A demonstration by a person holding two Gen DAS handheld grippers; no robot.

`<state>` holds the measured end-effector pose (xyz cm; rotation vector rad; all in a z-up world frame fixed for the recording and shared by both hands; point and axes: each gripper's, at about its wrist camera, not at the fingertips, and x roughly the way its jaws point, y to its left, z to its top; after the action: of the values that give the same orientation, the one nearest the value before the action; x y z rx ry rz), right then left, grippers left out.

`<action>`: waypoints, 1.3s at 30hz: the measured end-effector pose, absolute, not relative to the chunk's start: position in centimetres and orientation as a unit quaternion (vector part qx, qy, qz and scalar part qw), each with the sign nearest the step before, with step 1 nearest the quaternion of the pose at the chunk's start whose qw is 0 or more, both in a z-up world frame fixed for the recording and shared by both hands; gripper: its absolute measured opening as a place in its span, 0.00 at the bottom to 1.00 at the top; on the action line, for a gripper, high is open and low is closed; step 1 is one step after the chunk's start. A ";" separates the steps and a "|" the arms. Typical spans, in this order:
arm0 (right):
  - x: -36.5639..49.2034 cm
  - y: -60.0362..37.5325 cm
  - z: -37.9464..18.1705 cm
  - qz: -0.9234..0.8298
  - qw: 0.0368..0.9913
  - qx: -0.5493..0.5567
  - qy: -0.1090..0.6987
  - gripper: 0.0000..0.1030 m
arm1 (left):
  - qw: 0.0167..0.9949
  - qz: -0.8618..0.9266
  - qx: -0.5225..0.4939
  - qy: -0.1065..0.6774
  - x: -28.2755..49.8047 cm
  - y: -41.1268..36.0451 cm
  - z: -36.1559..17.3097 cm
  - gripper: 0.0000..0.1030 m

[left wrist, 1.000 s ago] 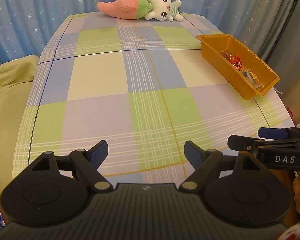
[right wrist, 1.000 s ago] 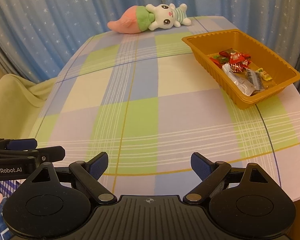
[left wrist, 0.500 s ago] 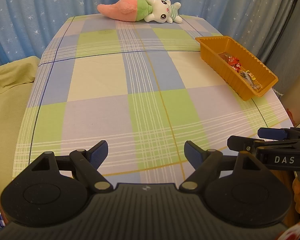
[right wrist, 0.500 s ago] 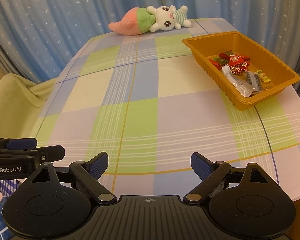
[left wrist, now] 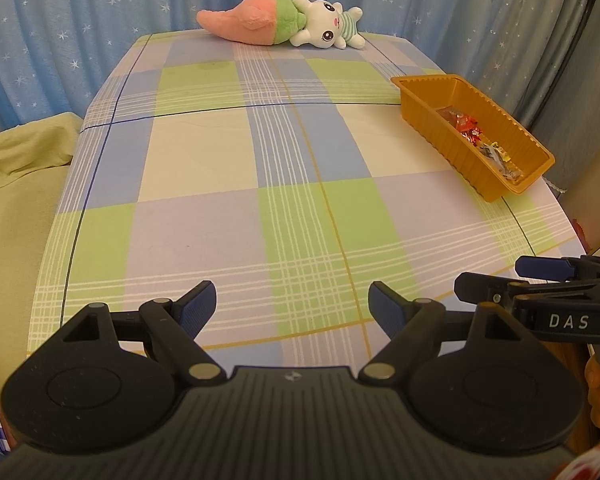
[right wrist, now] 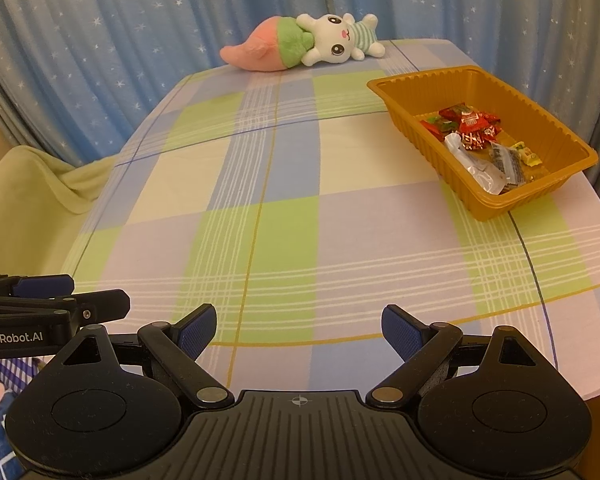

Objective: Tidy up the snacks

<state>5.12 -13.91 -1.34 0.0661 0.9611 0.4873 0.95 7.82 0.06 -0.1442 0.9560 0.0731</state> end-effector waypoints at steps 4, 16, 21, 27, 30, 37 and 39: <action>5.0 -13.8 -1.3 0.232 0.858 0.030 0.457 0.87 | 0.885 0.035 -0.070 0.459 0.9 7.8 0.1 0.80; 4.8 -13.4 -1.2 0.236 0.859 0.024 0.455 0.87 | 0.886 0.038 -0.073 0.457 0.5 8.1 0.3 0.80; 4.6 -13.4 -1.2 0.236 0.859 0.024 0.454 0.87 | 0.886 0.038 -0.073 0.457 0.4 8.1 0.3 0.80; 4.6 -13.4 -1.2 0.236 0.859 0.024 0.454 0.87 | 0.886 0.037 -0.072 0.456 0.4 8.1 0.3 0.80; 4.6 -13.4 -1.2 0.236 0.859 0.024 0.454 0.87 | 0.886 0.037 -0.072 0.456 0.3 8.1 0.3 0.80; 4.5 -13.4 -1.1 0.236 0.859 0.024 0.453 0.87 | 0.886 0.037 -0.073 0.456 0.3 8.1 0.4 0.80; 4.4 -13.3 -1.1 0.236 0.859 0.024 0.453 0.87 | 0.887 0.037 -0.073 0.455 0.2 8.2 0.4 0.80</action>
<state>4.44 -13.34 -1.07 0.0500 0.9512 0.4950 0.21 8.17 0.41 -0.1509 0.9463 0.0767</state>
